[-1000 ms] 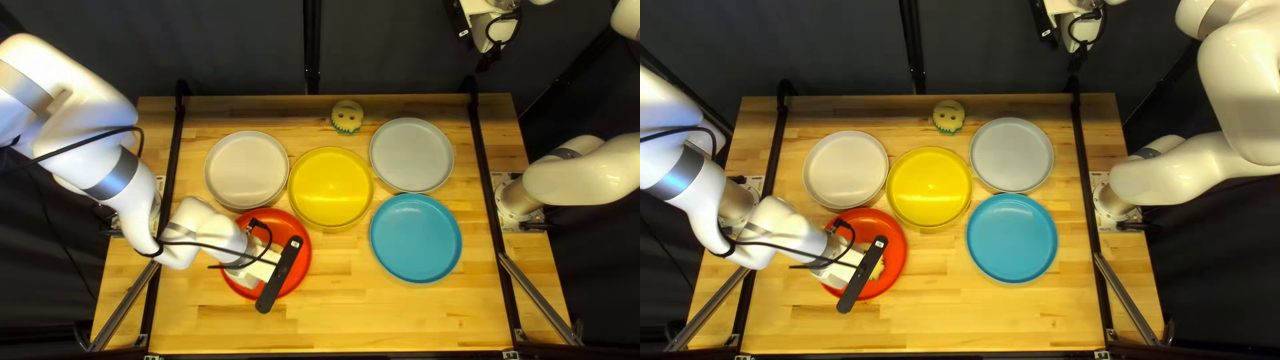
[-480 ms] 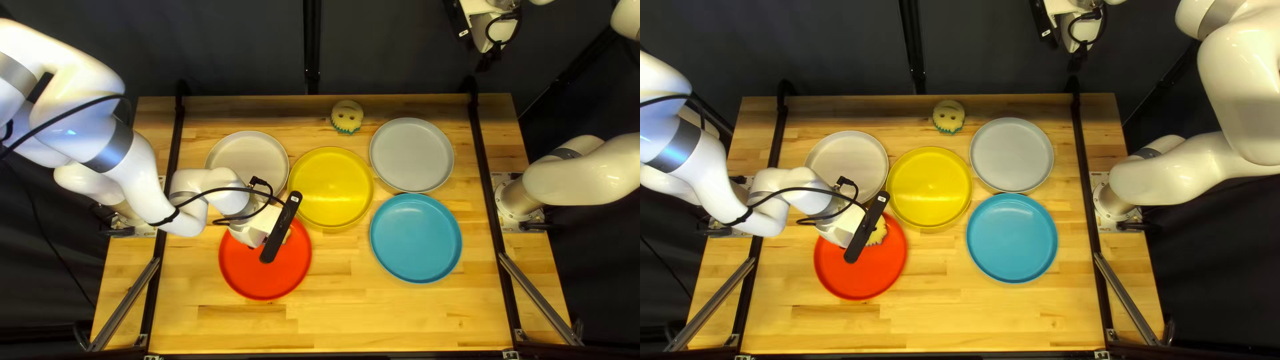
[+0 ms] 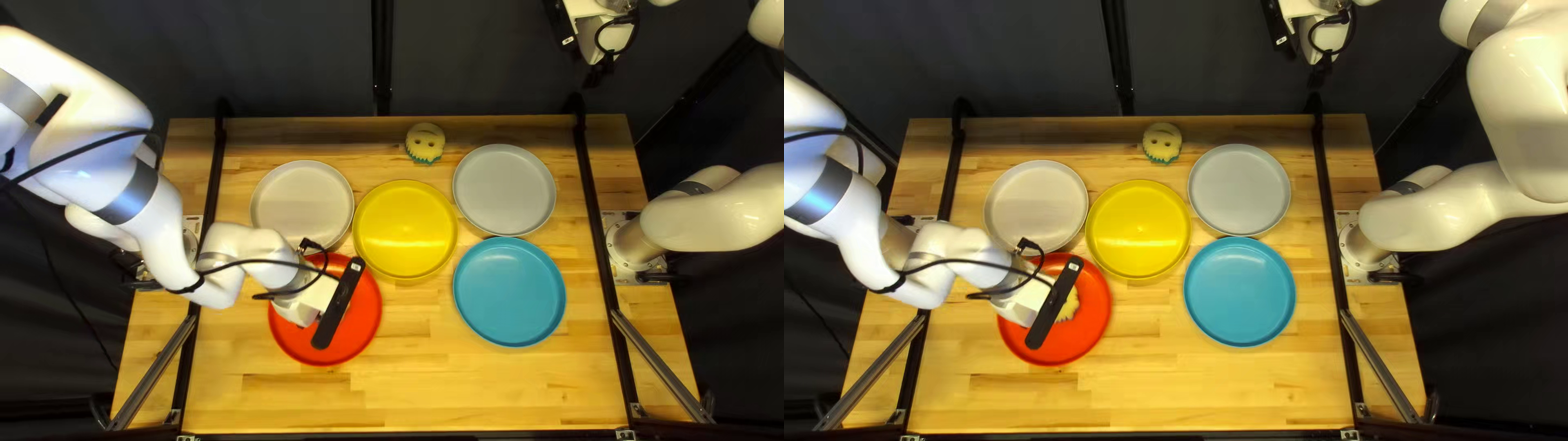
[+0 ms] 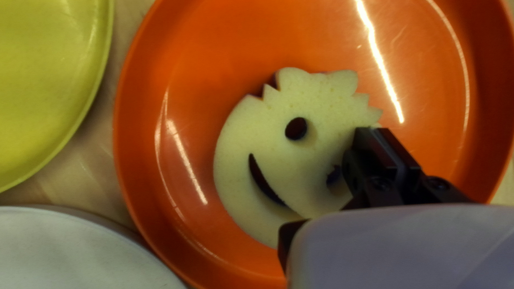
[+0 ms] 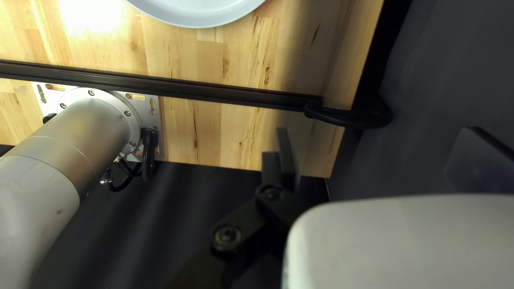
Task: Pick up sponge and scrub the plate
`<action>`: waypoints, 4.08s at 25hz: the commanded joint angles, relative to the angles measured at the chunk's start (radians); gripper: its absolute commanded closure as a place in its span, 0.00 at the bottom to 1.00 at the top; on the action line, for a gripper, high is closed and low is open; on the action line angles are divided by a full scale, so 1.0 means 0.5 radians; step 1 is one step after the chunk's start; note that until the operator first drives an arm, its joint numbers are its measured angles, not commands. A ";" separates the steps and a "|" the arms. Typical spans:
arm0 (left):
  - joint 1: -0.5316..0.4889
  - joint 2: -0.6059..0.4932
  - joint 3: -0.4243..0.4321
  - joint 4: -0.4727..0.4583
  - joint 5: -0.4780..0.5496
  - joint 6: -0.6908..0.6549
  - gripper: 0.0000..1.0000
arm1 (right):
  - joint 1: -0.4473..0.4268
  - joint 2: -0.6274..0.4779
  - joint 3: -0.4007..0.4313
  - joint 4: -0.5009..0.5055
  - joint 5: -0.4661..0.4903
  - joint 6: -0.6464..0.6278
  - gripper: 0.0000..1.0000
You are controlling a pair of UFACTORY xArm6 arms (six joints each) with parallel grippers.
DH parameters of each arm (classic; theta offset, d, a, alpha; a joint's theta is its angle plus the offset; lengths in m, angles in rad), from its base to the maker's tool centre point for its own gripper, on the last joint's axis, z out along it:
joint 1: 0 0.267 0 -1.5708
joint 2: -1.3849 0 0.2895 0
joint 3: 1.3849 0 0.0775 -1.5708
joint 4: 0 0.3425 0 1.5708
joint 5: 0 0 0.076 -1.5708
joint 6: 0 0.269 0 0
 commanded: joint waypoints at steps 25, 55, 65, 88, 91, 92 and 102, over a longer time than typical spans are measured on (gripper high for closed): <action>-0.005 -0.156 0.266 -0.162 -0.086 0.077 1.00 | 0.000 0.000 0.000 0.000 0.000 0.000 0.00; -0.086 -0.149 0.269 -0.170 -0.092 -0.016 1.00 | 0.000 0.000 0.000 0.000 0.000 0.000 0.00; -0.138 0.089 -0.030 -0.025 -0.071 -0.097 1.00 | 0.000 0.000 0.000 0.000 0.000 0.000 0.00; 0.171 -0.119 0.166 -0.215 0.038 0.373 1.00 | 0.000 0.000 0.000 0.000 0.000 0.000 0.00; 0.064 -0.020 0.071 -0.204 0.012 0.287 1.00 | 0.000 0.000 0.000 0.000 0.000 0.000 0.00; 0.039 0.002 0.051 -0.195 0.007 0.261 1.00 | 0.000 0.000 0.000 0.000 0.000 0.000 0.00; -0.083 0.044 -0.028 -0.046 0.034 0.047 1.00 | 0.000 0.000 0.000 0.000 0.000 0.000 0.00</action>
